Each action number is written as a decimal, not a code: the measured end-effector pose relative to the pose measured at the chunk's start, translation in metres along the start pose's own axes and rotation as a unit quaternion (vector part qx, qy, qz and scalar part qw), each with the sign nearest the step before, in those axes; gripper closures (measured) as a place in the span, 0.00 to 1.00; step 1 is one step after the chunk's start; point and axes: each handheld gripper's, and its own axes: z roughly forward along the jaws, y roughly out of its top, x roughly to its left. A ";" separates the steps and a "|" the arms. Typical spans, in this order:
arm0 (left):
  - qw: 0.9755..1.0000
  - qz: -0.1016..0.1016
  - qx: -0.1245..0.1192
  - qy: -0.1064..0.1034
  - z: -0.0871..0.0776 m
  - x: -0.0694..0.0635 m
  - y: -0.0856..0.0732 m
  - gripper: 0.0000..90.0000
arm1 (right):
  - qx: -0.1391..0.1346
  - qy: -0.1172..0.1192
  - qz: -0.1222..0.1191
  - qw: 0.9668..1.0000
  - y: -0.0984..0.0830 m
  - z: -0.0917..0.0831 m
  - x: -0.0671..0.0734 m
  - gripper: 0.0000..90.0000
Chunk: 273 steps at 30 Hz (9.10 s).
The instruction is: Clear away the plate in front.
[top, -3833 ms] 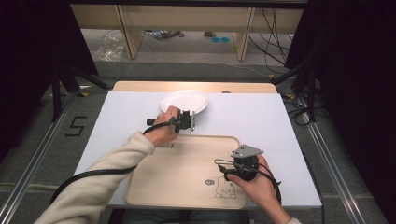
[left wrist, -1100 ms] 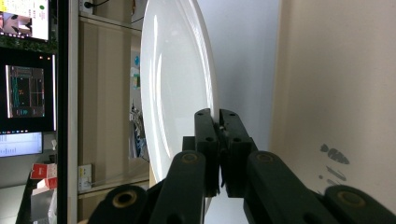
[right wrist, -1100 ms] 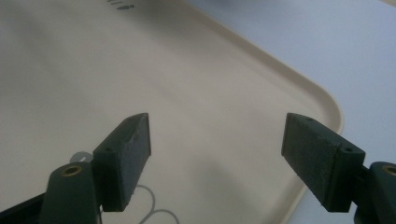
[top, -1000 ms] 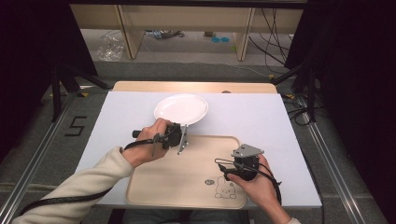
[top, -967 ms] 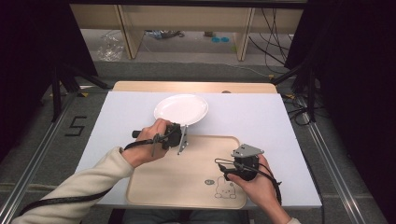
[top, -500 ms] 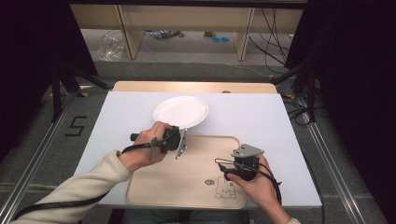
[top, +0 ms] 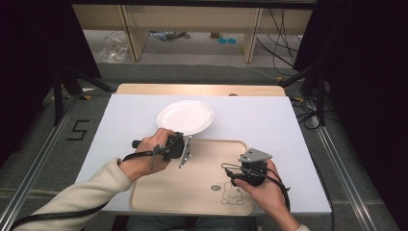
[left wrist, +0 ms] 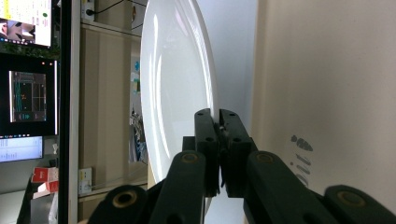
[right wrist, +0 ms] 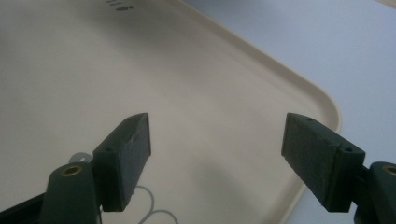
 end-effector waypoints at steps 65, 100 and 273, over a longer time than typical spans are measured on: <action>1.000 0.011 -0.021 -0.007 -0.040 -0.024 0.006 0.97 | 0.000 -0.001 0.000 1.000 0.000 0.000 0.000 0.28; 0.999 0.015 -0.029 -0.012 -0.055 -0.034 0.006 0.97 | -0.001 -0.002 0.000 1.000 0.000 0.000 0.000 0.28; 0.888 -0.295 -0.257 -0.241 -0.058 -0.046 -0.061 0.33 | -0.006 -0.003 -0.005 1.000 0.000 0.000 -0.001 0.28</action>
